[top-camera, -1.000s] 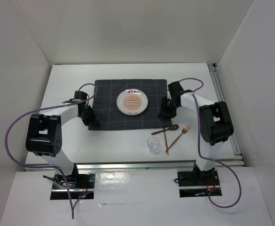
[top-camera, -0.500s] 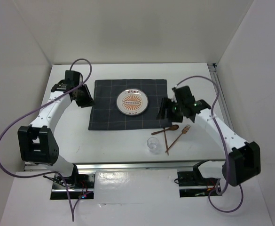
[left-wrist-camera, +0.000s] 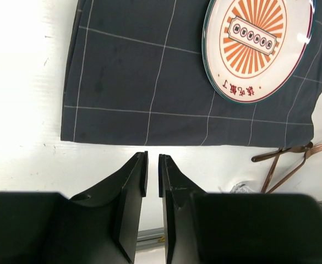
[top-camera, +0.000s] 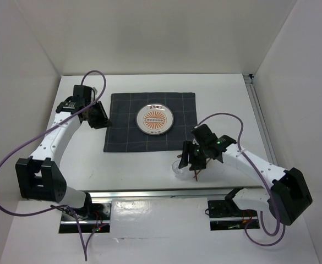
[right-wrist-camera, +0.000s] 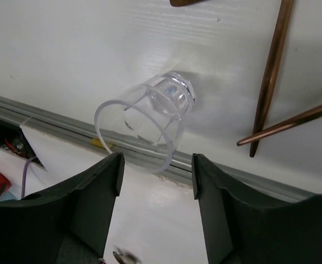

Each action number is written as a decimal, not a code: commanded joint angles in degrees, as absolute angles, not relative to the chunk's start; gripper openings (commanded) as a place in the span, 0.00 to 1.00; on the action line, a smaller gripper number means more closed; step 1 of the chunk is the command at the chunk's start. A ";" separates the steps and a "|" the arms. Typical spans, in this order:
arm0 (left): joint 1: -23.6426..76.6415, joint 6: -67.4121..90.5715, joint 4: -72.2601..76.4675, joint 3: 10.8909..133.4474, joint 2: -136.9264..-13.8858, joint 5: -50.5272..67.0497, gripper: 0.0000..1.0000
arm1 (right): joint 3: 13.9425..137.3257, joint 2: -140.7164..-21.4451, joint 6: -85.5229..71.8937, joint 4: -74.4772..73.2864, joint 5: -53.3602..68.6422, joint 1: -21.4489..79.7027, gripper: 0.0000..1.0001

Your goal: Set the dinner table for one person

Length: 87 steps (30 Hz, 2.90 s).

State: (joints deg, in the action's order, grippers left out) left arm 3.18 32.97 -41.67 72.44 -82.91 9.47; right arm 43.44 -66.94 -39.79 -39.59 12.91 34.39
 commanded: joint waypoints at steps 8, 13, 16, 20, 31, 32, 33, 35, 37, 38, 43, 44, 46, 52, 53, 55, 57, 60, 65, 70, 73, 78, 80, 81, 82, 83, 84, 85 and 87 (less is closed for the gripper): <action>3.34 31.29 -41.57 71.46 -79.98 10.90 0.31 | 42.28 -71.89 -42.71 -31.82 9.32 36.74 0.28; 3.34 31.29 -41.57 71.46 -79.45 11.95 0.31 | 45.60 -71.20 -43.33 -38.20 5.02 36.74 0.02; 3.34 30.77 -42.18 72.85 -78.93 13.97 0.31 | 53.68 -71.19 -41.67 -45.06 -0.69 36.74 0.00; 3.34 30.76 -42.89 74.44 -78.40 16.16 0.31 | 72.47 -79.43 -36.75 -52.46 -7.71 33.67 0.00; 4.39 32.78 -43.51 69.97 -73.75 14.24 0.36 | 109.50 -112.84 -25.06 -47.22 -4.15 17.76 0.00; 4.39 32.78 -43.51 69.96 -73.74 14.24 0.36 | 110.99 -116.51 -25.05 -46.24 -2.65 16.80 0.00; 4.39 32.17 -43.51 69.26 -73.74 13.72 0.37 | 115.10 -118.72 -25.05 -46.23 -1.68 15.13 0.00; 4.39 31.65 -44.12 69.26 -73.74 13.71 0.38 | 119.95 -125.11 -25.05 -48.24 -1.06 14.50 0.00; 4.39 31.64 -44.82 69.26 -73.74 13.10 0.41 | 124.62 -128.22 -25.05 -48.25 -1.05 13.89 0.00; 4.39 31.64 -45.52 69.26 -73.74 12.31 0.43 | 125.32 -129.36 -25.05 -48.25 -1.05 13.89 0.00; 4.39 30.59 -46.05 69.87 -73.74 11.69 0.44 | 127.61 -133.77 -25.05 -48.25 -0.44 12.14 0.00; 4.39 30.59 -46.05 69.87 -73.74 11.69 0.44 | 127.62 -134.38 -25.05 -48.25 -0.44 12.13 0.00; 4.39 30.06 -46.58 69.35 -73.74 12.30 0.44 | 127.62 -134.38 -25.83 -47.47 -0.44 11.60 0.00; 4.39 30.06 -46.58 67.42 -73.21 13.45 0.44 | 127.35 -135.00 -25.84 -46.32 -1.23 11.60 0.14; 4.39 30.06 -46.58 67.41 -73.21 13.45 0.44 | 127.35 -135.00 -25.32 -46.32 -1.23 11.60 0.29; 4.39 29.53 -47.20 67.41 -72.69 14.50 0.45 | 127.35 -135.00 -25.31 -45.62 -0.62 11.60 0.70; 4.39 29.00 -47.89 68.12 -72.69 14.50 0.47 | 127.96 -134.30 -25.31 -45.62 -0.62 11.60 0.84; 4.39 28.48 -48.43 69.26 -72.16 15.03 0.58 | 129.11 -131.23 -24.70 -45.62 -0.09 11.60 0.97; 4.92 27.95 -50.09 71.72 -71.54 13.89 0.83 | 125.79 -120.78 -23.03 -46.66 -3.42 10.37 1.00; 7.81 32.59 -48.08 68.04 -68.65 19.24 0.83 | 103.75 -101.84 -22.50 -45.80 -10.63 9.76 1.00; 9.75 33.13 -46.93 65.74 -67.50 17.94 0.83 | 88.02 -93.11 -25.39 -46.41 -11.51 9.23 0.85; 10.28 32.08 -48.95 67.93 -68.20 15.30 0.83 | 67.97 -76.50 -35.31 -47.97 -3.09 8.61 0.34; 10.28 31.55 -48.96 69.25 -68.82 14.51 0.83 | 58.83 -71.31 -39.87 -47.99 0.33 9.14 0.28; 10.28 31.55 -48.96 69.26 -68.82 14.50 0.83 | 55.84 -69.97 -41.38 -47.12 1.57 9.75 0.28; 10.28 31.55 -48.96 69.26 -68.82 14.50 0.83 | 51.03 -69.00 -42.53 -47.11 2.80 9.76 0.35; 10.28 31.55 -48.96 69.26 -69.51 15.11 0.83 | 49.15 -68.30 -43.41 -46.33 4.38 9.76 0.42; 10.28 31.55 -48.96 69.78 -69.52 15.12 0.83 | 47.56 -67.77 -45.16 -45.80 4.39 10.36 0.48; 10.28 31.03 -48.96 69.79 -70.04 15.99 0.83 | 45.11 -67.76 -45.87 -45.27 4.39 11.07 0.56; 10.81 31.03 -48.96 69.79 -70.66 16.61 0.83 | 43.16 -67.76 -46.49 -42.91 3.69 11.07 0.61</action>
State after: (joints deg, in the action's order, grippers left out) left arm 10.22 31.68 -48.93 67.64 -69.69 15.33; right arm 44.71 -69.56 -41.65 -46.83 2.04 10.33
